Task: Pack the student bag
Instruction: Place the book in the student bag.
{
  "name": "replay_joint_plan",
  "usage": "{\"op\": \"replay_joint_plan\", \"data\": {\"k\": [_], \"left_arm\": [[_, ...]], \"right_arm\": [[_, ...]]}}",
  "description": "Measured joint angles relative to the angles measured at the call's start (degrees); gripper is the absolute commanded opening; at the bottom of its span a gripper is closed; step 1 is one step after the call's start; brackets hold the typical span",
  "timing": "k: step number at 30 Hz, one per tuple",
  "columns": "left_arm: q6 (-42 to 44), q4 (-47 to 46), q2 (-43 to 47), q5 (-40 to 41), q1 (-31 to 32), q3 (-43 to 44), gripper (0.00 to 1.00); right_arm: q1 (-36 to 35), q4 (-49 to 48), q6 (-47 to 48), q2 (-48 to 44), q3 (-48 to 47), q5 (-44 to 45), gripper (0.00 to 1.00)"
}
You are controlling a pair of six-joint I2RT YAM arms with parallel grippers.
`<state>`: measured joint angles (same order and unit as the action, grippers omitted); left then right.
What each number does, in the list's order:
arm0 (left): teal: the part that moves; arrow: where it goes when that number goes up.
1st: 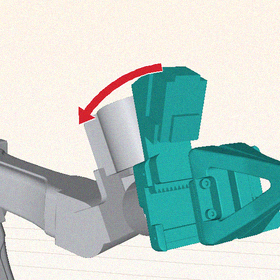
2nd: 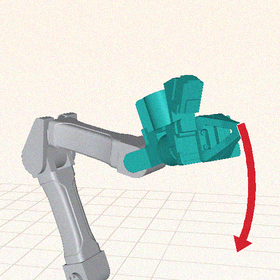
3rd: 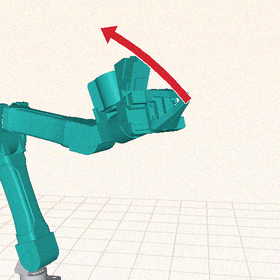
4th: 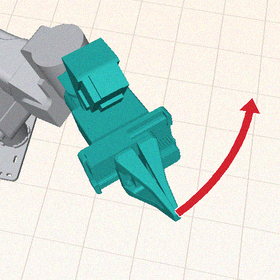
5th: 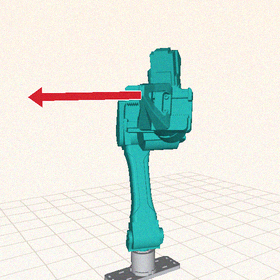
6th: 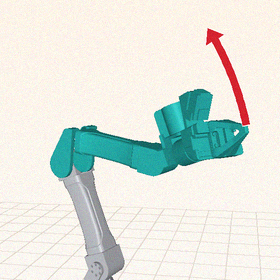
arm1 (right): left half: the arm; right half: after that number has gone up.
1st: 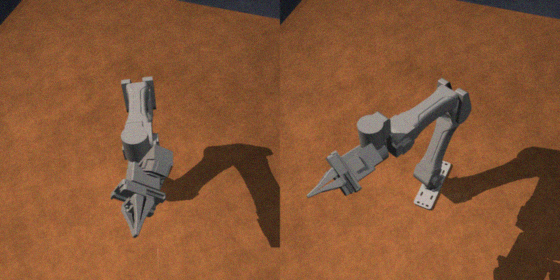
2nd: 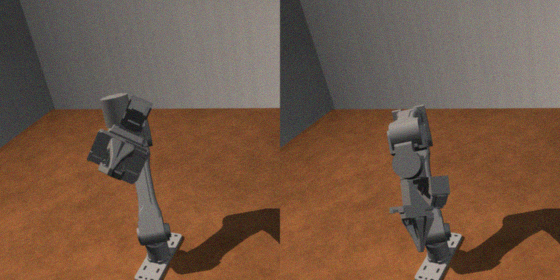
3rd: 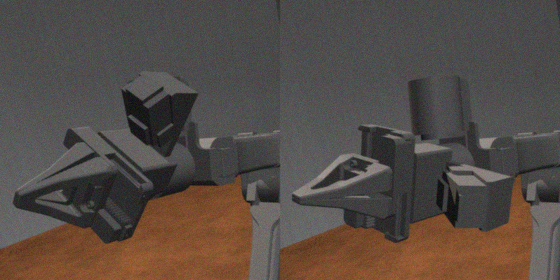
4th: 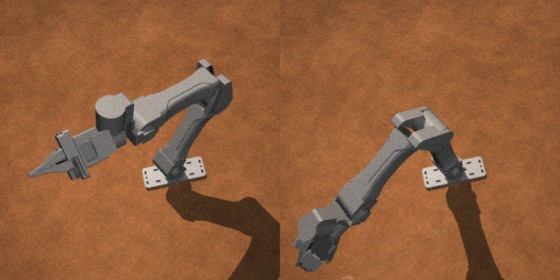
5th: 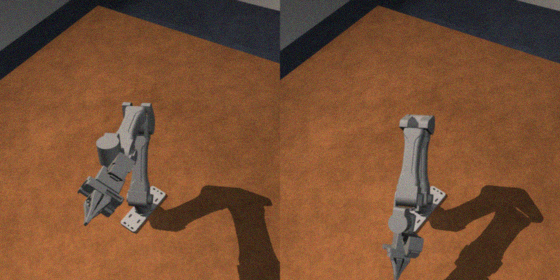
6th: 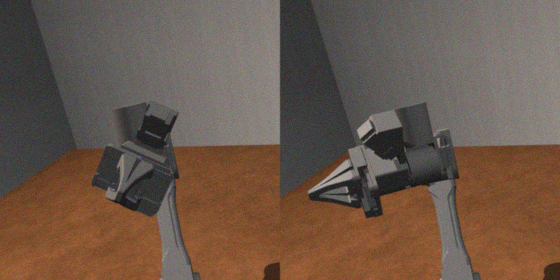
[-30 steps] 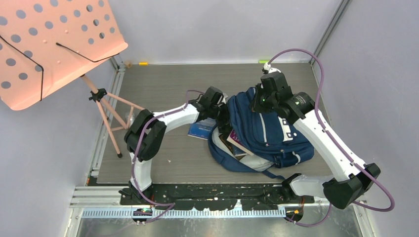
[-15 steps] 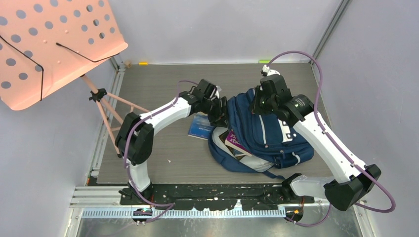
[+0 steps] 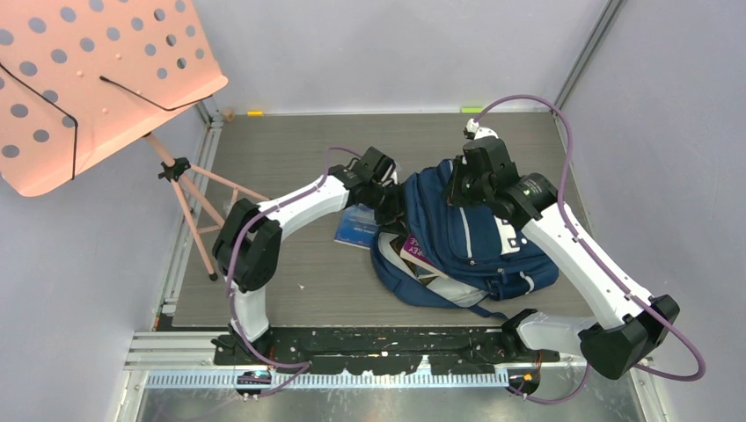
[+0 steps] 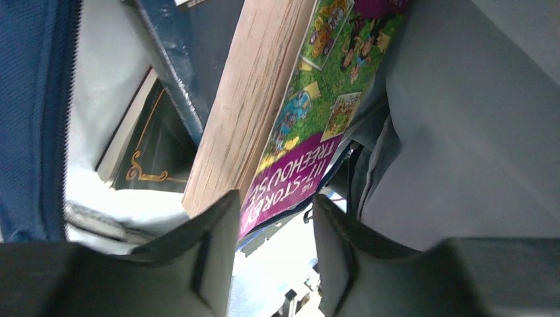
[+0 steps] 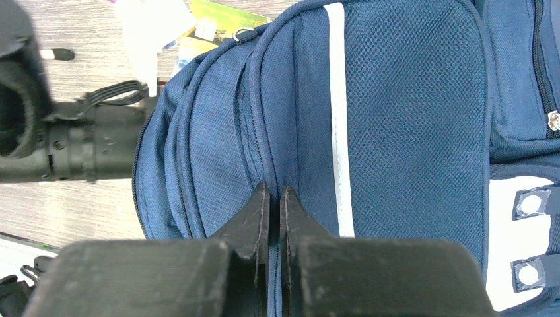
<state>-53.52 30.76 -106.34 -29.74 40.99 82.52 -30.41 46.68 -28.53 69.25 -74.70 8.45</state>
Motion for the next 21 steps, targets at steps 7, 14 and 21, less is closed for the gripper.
{"op": "replay_joint_plan", "data": {"k": [7, 14, 21], "left_arm": [[-0.1, -1.4, -7.6, -4.3, 2.6, 4.1, 0.28], [-2.3, -6.4, -7.6, -7.0, 4.5, 3.3, 0.46], [-0.7, -5.1, 0.7, -6.2, -2.3, -3.7, 0.78]], "right_arm": [[-0.1, -0.8, 0.0, -0.7, 1.2, 0.0, 0.01], [-0.2, -1.2, 0.7, -4.0, 3.7, 1.0, 0.01], [-0.3, -0.3, 0.6, -5.3, 5.0, 0.2, 0.38]]}}
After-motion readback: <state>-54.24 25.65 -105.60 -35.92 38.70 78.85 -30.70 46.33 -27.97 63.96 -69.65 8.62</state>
